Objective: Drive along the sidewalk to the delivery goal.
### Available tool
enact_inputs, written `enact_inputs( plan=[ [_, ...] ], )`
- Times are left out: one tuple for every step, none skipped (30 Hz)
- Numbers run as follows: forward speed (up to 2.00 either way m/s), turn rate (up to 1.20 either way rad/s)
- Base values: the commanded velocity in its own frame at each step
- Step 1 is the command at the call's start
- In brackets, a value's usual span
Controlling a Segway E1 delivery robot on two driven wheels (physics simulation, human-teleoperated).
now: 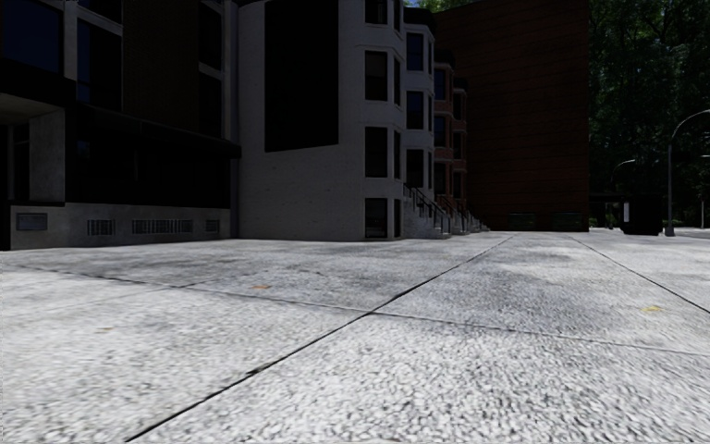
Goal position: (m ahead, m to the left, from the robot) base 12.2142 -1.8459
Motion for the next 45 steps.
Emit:
enact_inputs(
  plan=[
    [2.0, 0.0],
    [2.0, 0.0],
    [2.0, 0.0],
    [2.0, 0.0],
    [2.0, 0.0],
    [2.0, 0.0],
    [2.0, 0.0],
    [2.0, 0.0],
    [2.0, 0.0],
    [2.0, 0.0],
    [2.0, 0.0],
    [2.0, 0.0],
    [2.0, 0.0],
    [2.0, 0.0],
    [2.0, 0.0],
    [2.0, 0.0],
    [2.0, 0.0],
    [2.0, 0.0],
    [2.0, 0.0],
    [2.0, 0.0],
    [2.0, 0.0],
    [2.0, 0.0],
    [2.0, 0.0],
    [2.0, 0.0],
    [2.0, 0.0],
    [2.0, 0.0],
    [2.0, 0.0],
    [2.0, 0.0],
    [2.0, 0.0],
    [2.0, 0.0],
    [2.0, 0.0],
    [2.0, 0.0],
    [2.0, 0.0],
    [2.0, 0.0],
    [2.0, 0.0],
    [2.0, 0.0],
    [2.0, 0.0],
    [2.0, 0.0],
    [2.0, 0.0],
    [2.0, 0.0],
    [2.0, 0.0],
    [2.0, 0.0],
    [2.0, 0.0],
    [2.0, 0.0],
    [2.0, 0.0]
  ],
)
